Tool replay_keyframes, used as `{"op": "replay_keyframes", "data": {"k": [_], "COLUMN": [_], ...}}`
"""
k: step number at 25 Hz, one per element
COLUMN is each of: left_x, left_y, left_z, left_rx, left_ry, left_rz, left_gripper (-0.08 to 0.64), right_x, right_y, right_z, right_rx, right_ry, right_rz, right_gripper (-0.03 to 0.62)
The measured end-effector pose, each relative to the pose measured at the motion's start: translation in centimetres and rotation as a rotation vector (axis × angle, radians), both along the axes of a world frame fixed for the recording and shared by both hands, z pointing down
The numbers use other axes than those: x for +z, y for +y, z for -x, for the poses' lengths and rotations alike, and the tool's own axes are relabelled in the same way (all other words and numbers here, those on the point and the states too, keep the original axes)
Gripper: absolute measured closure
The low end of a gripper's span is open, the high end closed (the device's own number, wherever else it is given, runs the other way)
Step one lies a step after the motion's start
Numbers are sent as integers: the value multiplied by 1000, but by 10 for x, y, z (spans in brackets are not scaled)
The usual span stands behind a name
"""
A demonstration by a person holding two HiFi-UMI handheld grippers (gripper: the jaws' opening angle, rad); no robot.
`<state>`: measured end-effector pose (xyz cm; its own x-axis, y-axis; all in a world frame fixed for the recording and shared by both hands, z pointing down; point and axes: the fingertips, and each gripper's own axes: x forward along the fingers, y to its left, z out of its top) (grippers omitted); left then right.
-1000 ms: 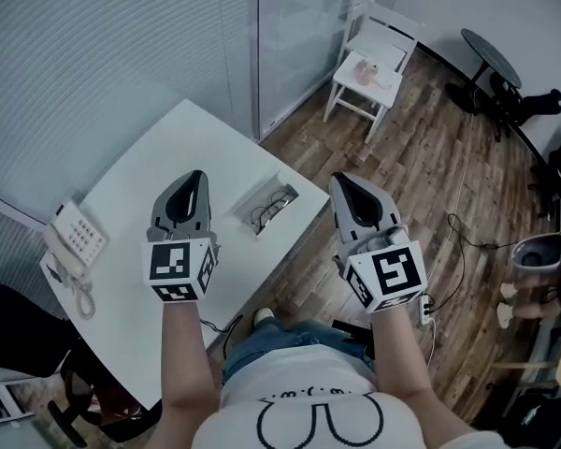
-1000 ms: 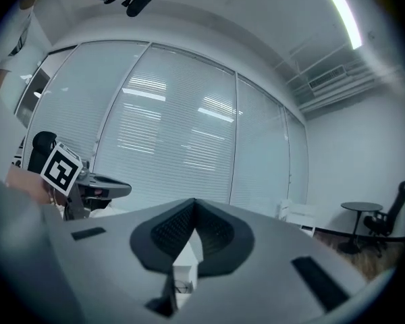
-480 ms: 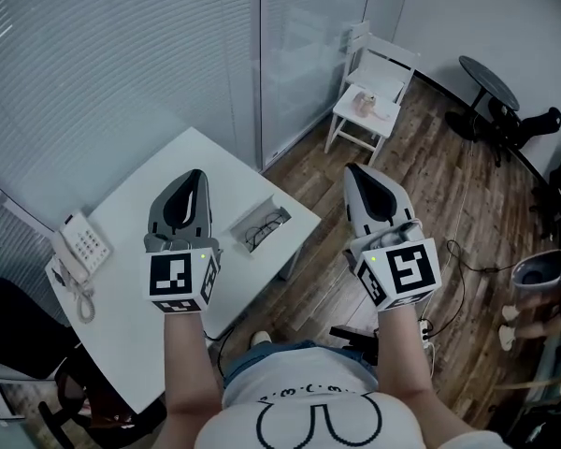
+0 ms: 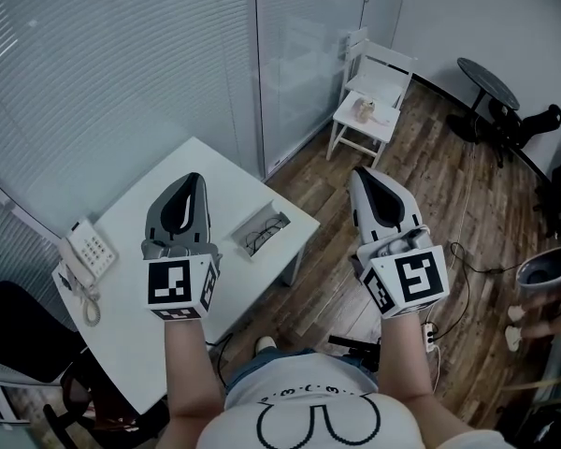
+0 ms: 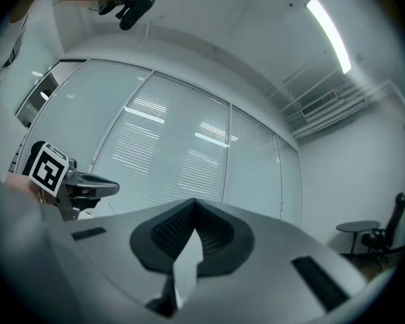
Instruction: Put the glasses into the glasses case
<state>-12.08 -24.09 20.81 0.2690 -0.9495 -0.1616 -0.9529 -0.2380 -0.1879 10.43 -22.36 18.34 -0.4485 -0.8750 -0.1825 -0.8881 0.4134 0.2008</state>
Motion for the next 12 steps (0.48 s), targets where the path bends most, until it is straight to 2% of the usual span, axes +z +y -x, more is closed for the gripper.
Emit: {"op": "replay_keyframes", "data": {"k": [12], "left_x": [-4], "left_y": [16], "left_z": [-4], "left_rx": [-8], "left_ry": [-19], "left_rz": [-11], "left_gripper": [540], "right_x": [1], "right_y": [13], "right_z": [-7], "right_rx": [5], "right_ry": [-6], "right_rz": [2], "right_gripper": [583]}}
